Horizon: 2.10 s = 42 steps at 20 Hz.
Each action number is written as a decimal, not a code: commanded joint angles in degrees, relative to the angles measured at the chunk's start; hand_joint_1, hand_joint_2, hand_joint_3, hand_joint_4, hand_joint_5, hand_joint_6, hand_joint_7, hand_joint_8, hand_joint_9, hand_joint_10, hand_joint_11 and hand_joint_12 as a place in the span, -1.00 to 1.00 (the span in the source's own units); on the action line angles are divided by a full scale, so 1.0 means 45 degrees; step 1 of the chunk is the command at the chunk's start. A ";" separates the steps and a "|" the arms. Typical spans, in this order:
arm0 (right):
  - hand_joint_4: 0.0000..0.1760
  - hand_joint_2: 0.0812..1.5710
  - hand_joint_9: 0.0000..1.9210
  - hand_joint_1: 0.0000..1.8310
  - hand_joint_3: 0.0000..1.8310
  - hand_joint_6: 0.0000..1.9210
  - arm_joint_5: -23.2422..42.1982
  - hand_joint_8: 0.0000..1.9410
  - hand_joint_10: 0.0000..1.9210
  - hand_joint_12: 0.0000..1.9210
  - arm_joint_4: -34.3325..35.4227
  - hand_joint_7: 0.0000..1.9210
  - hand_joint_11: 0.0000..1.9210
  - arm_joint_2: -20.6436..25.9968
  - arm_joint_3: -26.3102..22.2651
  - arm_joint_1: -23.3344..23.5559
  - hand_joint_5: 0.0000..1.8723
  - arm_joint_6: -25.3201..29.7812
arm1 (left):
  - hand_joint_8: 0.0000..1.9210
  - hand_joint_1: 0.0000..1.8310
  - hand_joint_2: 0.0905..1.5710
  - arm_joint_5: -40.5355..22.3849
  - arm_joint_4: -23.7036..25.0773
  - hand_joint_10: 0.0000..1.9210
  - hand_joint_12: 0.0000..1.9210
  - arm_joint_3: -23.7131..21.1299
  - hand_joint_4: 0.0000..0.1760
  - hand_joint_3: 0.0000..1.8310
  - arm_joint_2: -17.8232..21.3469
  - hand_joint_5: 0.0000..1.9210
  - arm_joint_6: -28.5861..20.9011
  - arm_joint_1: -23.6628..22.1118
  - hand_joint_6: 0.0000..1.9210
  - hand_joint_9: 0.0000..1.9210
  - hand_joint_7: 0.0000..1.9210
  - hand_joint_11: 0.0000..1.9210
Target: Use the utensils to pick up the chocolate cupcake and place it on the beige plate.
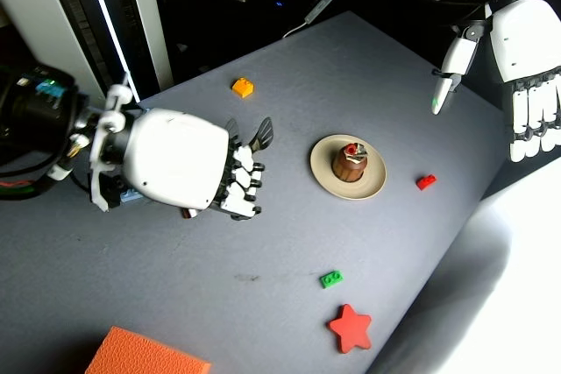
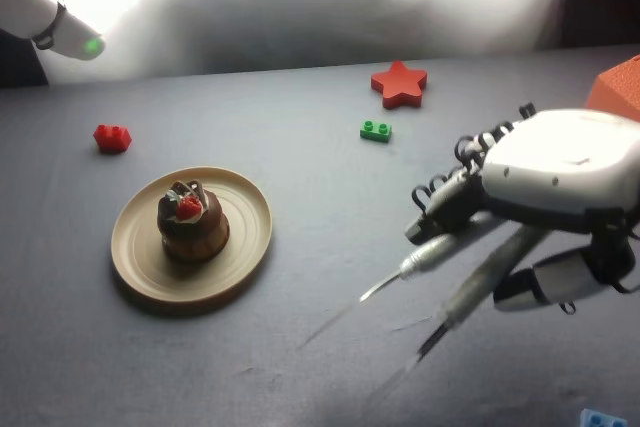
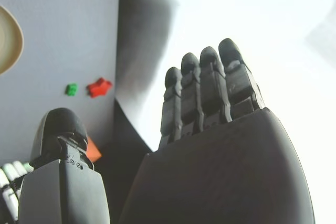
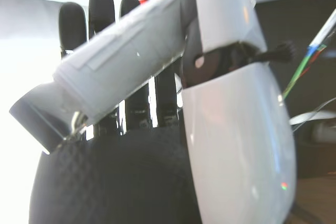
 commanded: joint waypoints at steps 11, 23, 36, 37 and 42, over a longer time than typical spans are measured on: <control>-1.00 0.36 -0.14 0.16 -0.99 -0.98 0.3253 -0.99 -1.00 0.10 0.0700 -0.20 -0.60 -0.0293 0.0596 -0.1697 -0.20 -0.1509 | -1.00 -0.55 0.32 -0.1267 0.0078 -1.00 -0.65 0.0042 -1.00 -1.00 0.0146 -0.78 0.0036 -0.0208 -1.00 -0.84 -0.76 -1.00; -1.00 0.34 -0.23 0.10 -1.00 -1.00 0.3174 -1.00 -1.00 0.05 0.0892 -0.31 -0.65 -0.0263 0.0719 -0.1637 -0.34 -0.1970 | -0.99 -0.56 0.31 -0.1235 0.0077 -0.99 -0.62 0.0036 -1.00 -1.00 0.0147 -0.79 0.0015 -0.0205 -0.99 -0.83 -0.74 -1.00; -1.00 0.26 -0.85 -0.80 -1.00 -1.00 0.3132 -1.00 -1.00 -0.34 0.0892 -0.86 -1.00 -0.0235 0.0714 -0.1552 -0.90 -0.2145 | -1.00 -0.54 0.32 -0.1235 0.0079 -1.00 -0.69 0.0056 -1.00 -1.00 0.0146 -0.84 0.0015 -0.0203 -1.00 -0.85 -0.79 -1.00; -1.00 0.20 -0.93 -0.92 -1.00 -1.00 0.3109 -0.99 -0.99 -0.57 0.0892 -0.96 -1.00 -0.0223 0.0714 -0.1548 -0.98 -0.2145 | -1.00 -0.53 0.32 -0.1226 0.0078 -1.00 -0.74 0.0052 -1.00 -1.00 0.0146 -0.84 0.0015 -0.0203 -1.00 -0.87 -0.80 -1.00; -1.00 0.11 -1.00 -1.00 -1.00 -1.00 0.3011 -1.00 -1.00 -1.00 0.0891 -1.00 -1.00 0.0071 0.0710 -0.1390 -1.00 -0.2143 | -1.00 -0.53 0.32 -0.1170 0.0077 -1.00 -0.74 0.0047 -1.00 -1.00 0.0147 -0.84 -0.0029 -0.0175 -1.00 -0.86 -0.78 -1.00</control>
